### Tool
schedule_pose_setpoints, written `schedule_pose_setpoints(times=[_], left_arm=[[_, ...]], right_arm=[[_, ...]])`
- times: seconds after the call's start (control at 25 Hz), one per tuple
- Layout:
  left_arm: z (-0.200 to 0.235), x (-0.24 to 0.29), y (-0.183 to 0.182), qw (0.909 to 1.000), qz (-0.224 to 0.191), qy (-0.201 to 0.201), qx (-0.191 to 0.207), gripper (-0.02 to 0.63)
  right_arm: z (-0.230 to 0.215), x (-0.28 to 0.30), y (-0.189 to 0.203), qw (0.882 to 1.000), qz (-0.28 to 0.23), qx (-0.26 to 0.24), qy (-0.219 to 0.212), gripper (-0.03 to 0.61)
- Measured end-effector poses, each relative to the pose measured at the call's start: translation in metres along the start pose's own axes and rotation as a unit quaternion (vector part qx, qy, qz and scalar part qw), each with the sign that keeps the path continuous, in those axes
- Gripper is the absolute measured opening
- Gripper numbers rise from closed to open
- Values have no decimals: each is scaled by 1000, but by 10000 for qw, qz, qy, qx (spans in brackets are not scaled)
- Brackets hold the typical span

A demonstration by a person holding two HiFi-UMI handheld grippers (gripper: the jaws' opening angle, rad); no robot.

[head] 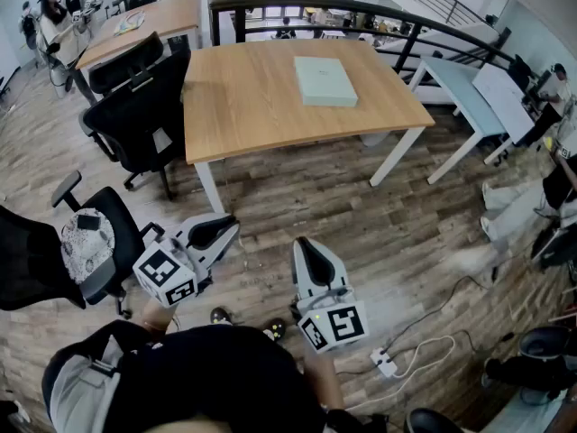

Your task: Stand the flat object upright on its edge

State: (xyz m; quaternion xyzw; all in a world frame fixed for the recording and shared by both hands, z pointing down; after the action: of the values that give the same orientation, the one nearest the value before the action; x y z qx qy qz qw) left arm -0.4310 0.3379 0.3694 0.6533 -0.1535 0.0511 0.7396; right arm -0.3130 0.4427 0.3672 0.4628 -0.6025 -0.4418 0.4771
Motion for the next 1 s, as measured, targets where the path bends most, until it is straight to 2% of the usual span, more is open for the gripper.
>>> schedule_pose_setpoints(times=[0.32,0.72,1.0], left_arm=[[-11,4,1,9999,120,-58,46,49],[-36,21,10,9993,296,-235,-26,49],[-56,27,15,9985,409,-342,-99,49]], right_arm=[[-11,-14,0,9995,-222,238,37,34],[-20,-38,8,9989,-249,14,-388,34],[-38,-51,25,9984,-127,244,-488,34]])
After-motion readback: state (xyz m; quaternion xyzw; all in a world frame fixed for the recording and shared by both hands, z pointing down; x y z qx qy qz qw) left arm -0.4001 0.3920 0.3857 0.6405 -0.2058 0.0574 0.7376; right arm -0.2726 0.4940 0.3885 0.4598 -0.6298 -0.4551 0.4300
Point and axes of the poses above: the fingertips, and each gripper's own axes: x forward along the fingers, z to its left, y out of its underside, the point moved 3 cm from there along -x, backward along the fingers, and after that the axes turned 14 degrees about z, right-handed, at the moved point
